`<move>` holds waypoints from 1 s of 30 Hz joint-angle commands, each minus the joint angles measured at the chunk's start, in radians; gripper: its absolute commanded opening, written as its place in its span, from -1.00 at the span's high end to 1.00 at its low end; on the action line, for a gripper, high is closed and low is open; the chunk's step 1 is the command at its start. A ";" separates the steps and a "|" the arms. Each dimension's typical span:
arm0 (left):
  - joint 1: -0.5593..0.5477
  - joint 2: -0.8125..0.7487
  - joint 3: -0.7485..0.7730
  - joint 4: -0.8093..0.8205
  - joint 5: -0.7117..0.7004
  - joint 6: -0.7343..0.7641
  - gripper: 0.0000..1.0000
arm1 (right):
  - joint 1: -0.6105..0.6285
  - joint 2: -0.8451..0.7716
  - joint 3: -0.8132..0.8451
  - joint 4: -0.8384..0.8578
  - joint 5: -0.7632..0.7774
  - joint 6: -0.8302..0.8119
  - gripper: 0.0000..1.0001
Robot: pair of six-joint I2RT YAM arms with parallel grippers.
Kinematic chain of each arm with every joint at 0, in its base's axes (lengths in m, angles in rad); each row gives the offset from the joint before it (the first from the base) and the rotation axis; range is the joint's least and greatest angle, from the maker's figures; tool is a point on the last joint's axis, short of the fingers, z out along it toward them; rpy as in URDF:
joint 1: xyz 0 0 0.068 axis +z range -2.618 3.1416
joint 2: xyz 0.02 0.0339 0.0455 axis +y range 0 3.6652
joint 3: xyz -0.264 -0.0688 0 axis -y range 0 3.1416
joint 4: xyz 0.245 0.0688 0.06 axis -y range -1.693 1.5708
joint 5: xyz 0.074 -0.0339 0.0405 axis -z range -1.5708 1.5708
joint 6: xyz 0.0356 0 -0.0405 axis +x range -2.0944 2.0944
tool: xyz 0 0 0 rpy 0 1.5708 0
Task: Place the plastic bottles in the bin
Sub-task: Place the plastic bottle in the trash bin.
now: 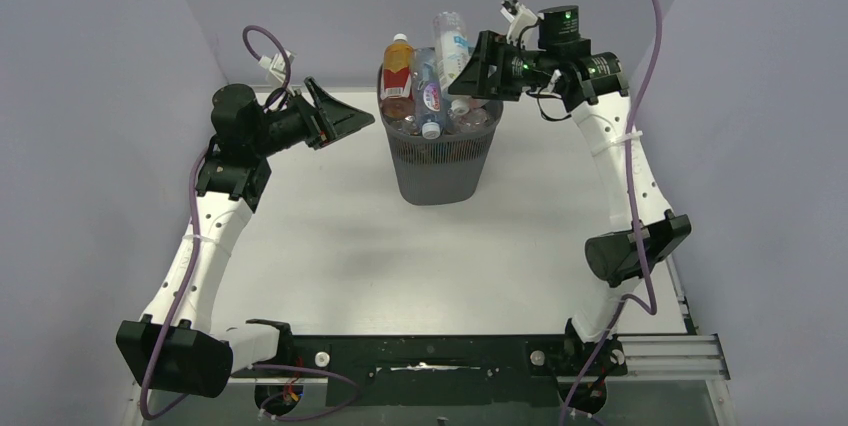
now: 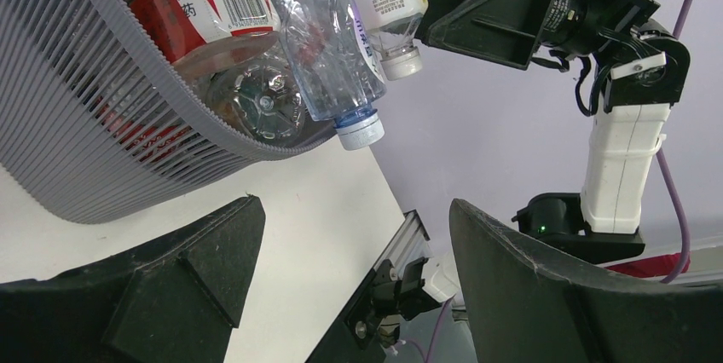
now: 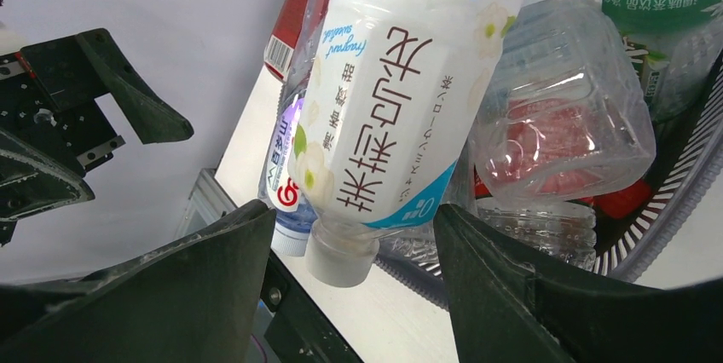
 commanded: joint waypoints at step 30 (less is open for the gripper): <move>0.009 -0.056 0.047 -0.027 -0.008 0.053 -0.61 | -0.004 -0.406 -0.267 0.017 0.129 0.016 -0.96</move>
